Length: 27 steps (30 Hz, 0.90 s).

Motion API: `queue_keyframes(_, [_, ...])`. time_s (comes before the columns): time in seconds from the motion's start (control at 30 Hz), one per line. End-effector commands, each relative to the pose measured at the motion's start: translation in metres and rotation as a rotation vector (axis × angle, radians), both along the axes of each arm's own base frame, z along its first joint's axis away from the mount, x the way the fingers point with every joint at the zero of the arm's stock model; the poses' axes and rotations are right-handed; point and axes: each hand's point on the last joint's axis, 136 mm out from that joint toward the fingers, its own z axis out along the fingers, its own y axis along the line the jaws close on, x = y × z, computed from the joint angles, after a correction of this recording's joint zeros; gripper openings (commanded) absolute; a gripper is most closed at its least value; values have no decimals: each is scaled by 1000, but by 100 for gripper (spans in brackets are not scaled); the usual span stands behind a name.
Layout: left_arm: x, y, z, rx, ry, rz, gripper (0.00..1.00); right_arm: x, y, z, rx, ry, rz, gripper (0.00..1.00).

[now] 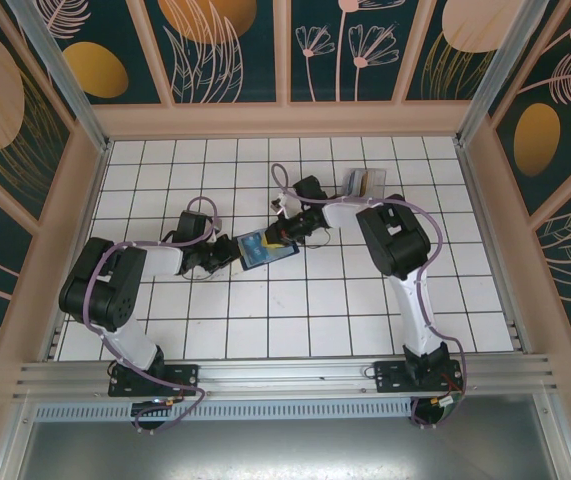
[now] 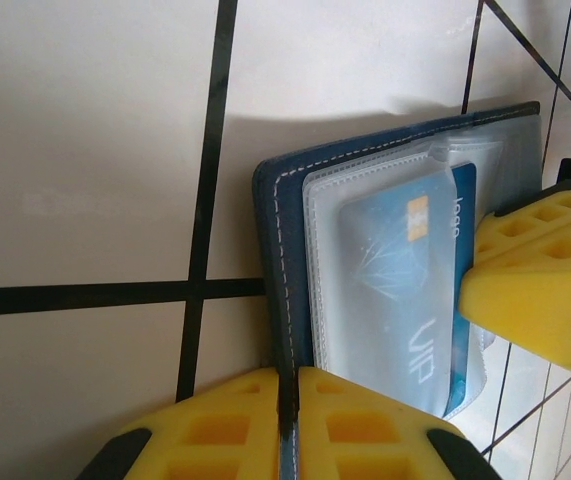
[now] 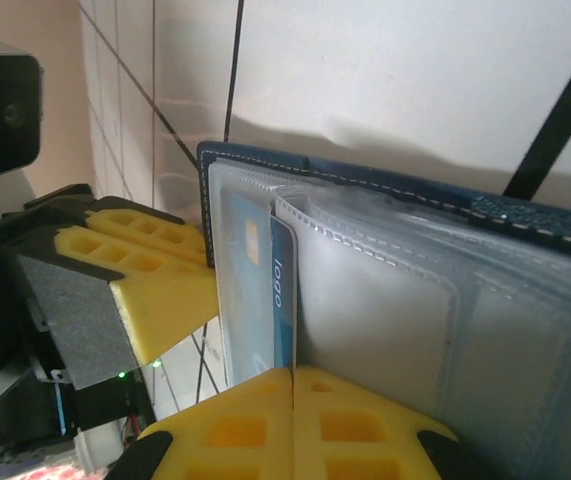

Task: Put the credit cards into the card holder
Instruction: Insert the credit card into the card slot.

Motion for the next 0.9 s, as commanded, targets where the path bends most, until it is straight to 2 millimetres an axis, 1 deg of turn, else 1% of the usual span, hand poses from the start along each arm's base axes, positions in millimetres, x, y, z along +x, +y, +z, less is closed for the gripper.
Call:
queue_keyframes(0.0, [-3,1,-1,35,-26,-17,13,-10,2,-3,-95,-30,-3,5])
queue_keyframes(0.13, [-3,0,-2,31,-18,-21,13,-6,-6,-3,-158,-59,4,17])
queue_keyframes(0.27, [-4,0,-2,30,-19,-23,13,0,-16,-2,-200,-89,3,20])
queue_keyframes(0.47, [-4,1,-2,33,-23,-23,12,4,-16,9,-207,-117,-4,18])
queue_keyframes(0.57, [-4,0,-1,33,-20,-27,12,7,-15,10,-215,-122,-7,21])
queue_keyframes(0.67, [-3,0,-1,32,-22,-31,13,7,-14,13,-218,-136,-3,21])
queue_keyframes(0.77, [-1,-1,-1,44,-18,-43,12,8,-14,10,-227,-134,-6,17])
queue_keyframes(0.87, [0,-2,1,37,-29,-39,12,6,-11,10,-221,-131,4,9])
